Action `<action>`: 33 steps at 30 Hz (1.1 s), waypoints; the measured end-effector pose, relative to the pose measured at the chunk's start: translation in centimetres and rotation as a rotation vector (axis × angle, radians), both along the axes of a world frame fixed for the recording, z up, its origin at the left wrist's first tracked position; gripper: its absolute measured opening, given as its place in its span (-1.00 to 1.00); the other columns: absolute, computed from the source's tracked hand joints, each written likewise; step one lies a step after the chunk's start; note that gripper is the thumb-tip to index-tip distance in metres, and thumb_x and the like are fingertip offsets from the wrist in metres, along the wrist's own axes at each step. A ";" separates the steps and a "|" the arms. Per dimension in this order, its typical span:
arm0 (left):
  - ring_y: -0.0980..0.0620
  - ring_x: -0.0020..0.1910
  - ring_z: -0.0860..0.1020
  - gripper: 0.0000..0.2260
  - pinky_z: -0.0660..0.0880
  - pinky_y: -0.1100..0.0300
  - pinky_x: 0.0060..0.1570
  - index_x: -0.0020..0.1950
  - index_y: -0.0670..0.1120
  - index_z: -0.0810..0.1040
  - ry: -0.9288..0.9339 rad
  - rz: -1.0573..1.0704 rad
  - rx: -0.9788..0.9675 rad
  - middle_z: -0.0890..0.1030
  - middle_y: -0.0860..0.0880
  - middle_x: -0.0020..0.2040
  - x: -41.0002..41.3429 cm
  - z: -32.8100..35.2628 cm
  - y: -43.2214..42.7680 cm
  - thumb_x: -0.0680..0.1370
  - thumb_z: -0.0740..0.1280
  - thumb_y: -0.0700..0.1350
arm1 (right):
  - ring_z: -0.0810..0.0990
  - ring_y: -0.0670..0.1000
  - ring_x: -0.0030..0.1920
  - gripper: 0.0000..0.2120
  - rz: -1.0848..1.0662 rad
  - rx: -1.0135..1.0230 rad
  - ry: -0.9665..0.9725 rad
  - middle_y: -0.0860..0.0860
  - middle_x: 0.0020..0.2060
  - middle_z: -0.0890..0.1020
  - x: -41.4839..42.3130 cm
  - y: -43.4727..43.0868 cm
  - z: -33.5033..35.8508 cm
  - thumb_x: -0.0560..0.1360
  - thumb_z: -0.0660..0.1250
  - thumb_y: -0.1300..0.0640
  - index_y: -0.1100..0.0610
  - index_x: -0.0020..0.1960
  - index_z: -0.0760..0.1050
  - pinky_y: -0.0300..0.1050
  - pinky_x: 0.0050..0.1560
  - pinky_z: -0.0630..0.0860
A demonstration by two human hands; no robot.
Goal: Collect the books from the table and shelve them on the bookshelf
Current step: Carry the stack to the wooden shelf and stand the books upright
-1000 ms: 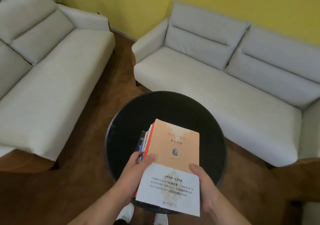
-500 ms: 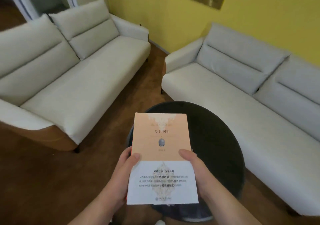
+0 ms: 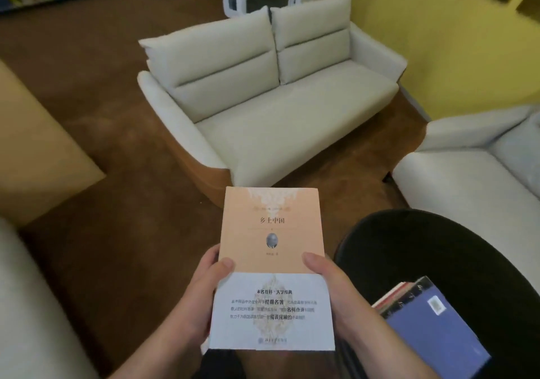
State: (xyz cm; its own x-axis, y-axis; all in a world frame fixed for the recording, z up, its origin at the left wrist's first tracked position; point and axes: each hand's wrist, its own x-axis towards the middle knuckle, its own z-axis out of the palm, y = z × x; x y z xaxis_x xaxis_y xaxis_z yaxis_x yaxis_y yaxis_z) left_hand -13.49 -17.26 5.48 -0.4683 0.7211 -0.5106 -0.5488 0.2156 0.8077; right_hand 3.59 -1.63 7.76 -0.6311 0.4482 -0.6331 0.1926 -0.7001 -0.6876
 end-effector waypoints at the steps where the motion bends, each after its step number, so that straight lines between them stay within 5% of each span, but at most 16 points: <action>1: -0.11 -0.09 0.73 -0.38 0.63 0.11 -0.24 0.36 -0.20 0.42 0.025 0.029 -0.029 0.68 -0.22 0.04 -1.8 -0.2 -0.8 0.32 0.38 -0.05 | 0.64 0.30 0.21 -0.38 0.035 0.002 0.005 0.21 0.18 0.69 -2.1 -0.5 -0.1 0.35 0.38 -0.01 0.13 0.39 0.47 0.32 0.33 0.48; 4: 0.10 -0.32 0.71 -0.47 0.57 0.27 -0.44 0.23 -0.20 0.44 0.040 0.086 -0.056 0.63 -0.14 -0.07 -7.0 0.1 -3.7 0.28 0.31 -0.08 | 0.63 0.31 0.22 -0.31 0.111 0.010 0.001 0.22 0.20 0.68 -8.7 -2.4 -0.2 0.30 0.45 0.00 0.16 0.40 0.46 0.28 0.30 0.50; 8: -0.08 -0.01 0.72 -0.27 0.63 0.08 -0.16 0.32 -0.08 0.44 0.048 0.163 -0.050 0.66 -0.18 0.13 -13.1 0.8 -7.9 0.19 0.45 0.13 | 0.63 0.32 0.22 -0.29 0.204 0.013 -0.024 0.24 0.21 0.66 -17.0 -5.1 -0.2 0.30 0.44 -0.01 0.16 0.42 0.43 0.28 0.26 0.53; 12: 0.08 -0.29 0.71 -0.49 0.55 0.32 -0.42 0.32 -0.25 0.43 0.050 0.288 -0.125 0.67 -0.07 -0.15 -18.4 1.5 -10.3 0.42 0.43 -0.12 | 0.62 0.35 0.23 -0.23 0.316 -0.012 -0.021 0.28 0.22 0.65 -23.7 -7.1 0.3 0.29 0.48 -0.04 0.21 0.43 0.42 0.27 0.24 0.54; 16: -0.11 -0.07 0.72 -0.43 0.62 0.17 -0.23 0.37 -0.24 0.40 -0.014 0.412 -0.102 0.68 -0.20 0.02 -22.1 1.8 -12.6 0.45 0.41 0.00 | 0.59 0.37 0.25 -0.14 0.413 -0.023 0.008 0.31 0.23 0.64 -29.5 -8.4 1.3 0.19 0.54 -0.02 0.25 0.42 0.42 0.25 0.22 0.55; 19: 0.07 -0.34 0.69 -0.79 0.53 0.31 -0.44 0.29 -0.19 0.41 -0.001 0.533 -0.226 0.63 -0.12 -0.11 -25.4 1.5 -13.2 0.64 0.21 -0.26 | 0.65 0.31 0.15 -0.30 0.489 -0.056 0.024 0.31 0.19 0.65 -33.6 -8.8 1.3 0.30 0.40 0.01 0.26 0.40 0.44 0.14 0.07 0.61; 21: 0.06 -0.38 0.59 -0.70 0.46 0.30 -0.45 0.38 -0.17 0.39 -0.002 0.530 -0.229 0.59 -0.11 -0.02 -27.3 1.0 -13.5 0.65 0.17 -0.30 | 0.70 0.26 0.03 -0.38 0.541 -0.070 0.028 0.30 0.14 0.68 -36.2 -8.7 1.1 0.34 0.35 0.07 0.25 0.37 0.46 0.08 -0.06 0.64; 24: 0.07 -0.41 0.64 -0.81 0.49 0.34 -0.52 0.20 -0.11 0.43 0.002 0.572 -0.353 0.63 -0.07 -0.18 -31.1 0.7 -12.5 0.65 0.15 -0.31 | 0.73 0.22 -0.05 -0.41 0.595 -0.092 0.041 0.29 0.11 0.70 -40.3 -8.1 0.6 0.34 0.37 0.10 0.24 0.36 0.48 0.02 -0.15 0.65; 26: 0.04 -0.40 0.63 -0.82 0.46 0.38 -0.55 0.17 -0.15 0.42 -0.004 0.600 -0.405 0.59 -0.04 -0.24 -34.0 0.6 -11.6 0.66 0.11 -0.34 | 0.74 0.20 -0.05 -0.41 0.619 -0.080 0.051 0.27 0.10 0.70 -43.3 -7.3 0.2 0.34 0.32 0.06 0.23 0.34 0.48 0.02 -0.15 0.65; 29: 0.07 -0.33 0.47 -0.68 0.40 0.33 -0.46 0.38 -0.21 0.40 -0.008 0.630 -0.434 0.48 0.00 -0.24 -38.9 0.9 -9.1 0.65 0.08 -0.37 | 0.74 0.19 -0.03 -0.43 0.636 -0.034 0.058 0.24 0.10 0.71 -48.1 -5.1 -0.4 0.36 0.32 0.05 0.20 0.34 0.48 0.02 -0.14 0.65; 33: 0.11 -0.44 0.61 -0.74 0.45 0.34 -0.50 0.30 -0.19 0.38 -0.009 0.662 -0.455 0.55 -0.02 -0.27 -45.4 1.2 -5.7 0.65 0.08 -0.39 | 0.71 0.21 0.09 -0.49 0.677 0.046 0.048 0.19 0.12 0.72 -55.4 -1.2 -0.7 0.42 0.36 0.05 0.14 0.34 0.47 0.09 0.03 0.61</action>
